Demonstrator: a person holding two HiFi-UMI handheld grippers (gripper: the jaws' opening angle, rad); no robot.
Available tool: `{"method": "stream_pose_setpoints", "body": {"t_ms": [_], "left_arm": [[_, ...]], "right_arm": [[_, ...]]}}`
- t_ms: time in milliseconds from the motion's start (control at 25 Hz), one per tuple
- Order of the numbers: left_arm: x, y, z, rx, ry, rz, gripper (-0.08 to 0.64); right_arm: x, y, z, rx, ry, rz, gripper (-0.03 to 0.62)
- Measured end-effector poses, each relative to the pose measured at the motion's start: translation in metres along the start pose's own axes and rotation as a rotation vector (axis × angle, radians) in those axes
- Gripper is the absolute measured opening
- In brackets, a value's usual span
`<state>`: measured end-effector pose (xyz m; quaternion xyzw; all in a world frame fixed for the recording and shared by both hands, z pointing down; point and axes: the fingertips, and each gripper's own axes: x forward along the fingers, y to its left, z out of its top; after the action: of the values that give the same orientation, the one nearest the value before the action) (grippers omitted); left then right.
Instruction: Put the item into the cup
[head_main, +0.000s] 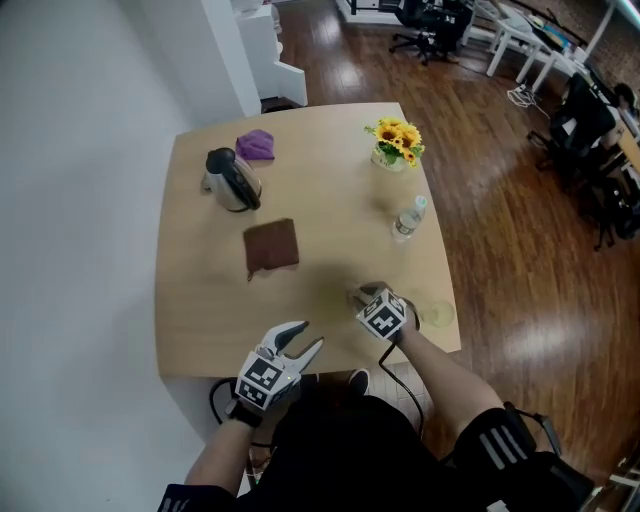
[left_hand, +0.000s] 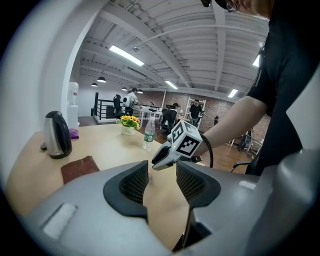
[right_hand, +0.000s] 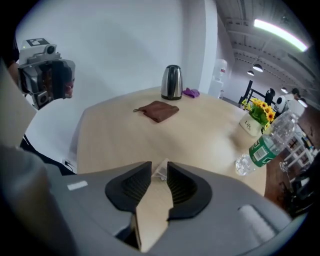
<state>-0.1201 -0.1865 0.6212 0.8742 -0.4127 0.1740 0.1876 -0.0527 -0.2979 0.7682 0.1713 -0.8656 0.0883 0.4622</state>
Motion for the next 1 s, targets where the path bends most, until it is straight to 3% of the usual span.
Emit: {"method": "stream_pose_setpoints", "body": {"t_ms": [480, 600, 720, 1000], "left_arm": [[-0.011, 0.013, -0.014, -0.014, 0.031, -0.031, 0.17], [-0.015, 0.014, -0.014, -0.013, 0.035, -0.035, 0.17], [-0.019, 0.016, -0.015, -0.011, 0.043, -0.036, 0.17], [-0.016, 0.016, -0.006, -0.004, 0.023, -0.052, 0.17]], "right_arm": [[0.04, -0.011, -0.011, 0.057, 0.092, -0.047, 0.106], [0.042, -0.01, -0.007, 0.053, 0.084, -0.055, 0.016], [0.04, -0.009, -0.004, 0.06, 0.083, -0.065, 0.009], [-0.017, -0.014, 0.018, 0.186, -0.079, -0.079, 0.009]]}}
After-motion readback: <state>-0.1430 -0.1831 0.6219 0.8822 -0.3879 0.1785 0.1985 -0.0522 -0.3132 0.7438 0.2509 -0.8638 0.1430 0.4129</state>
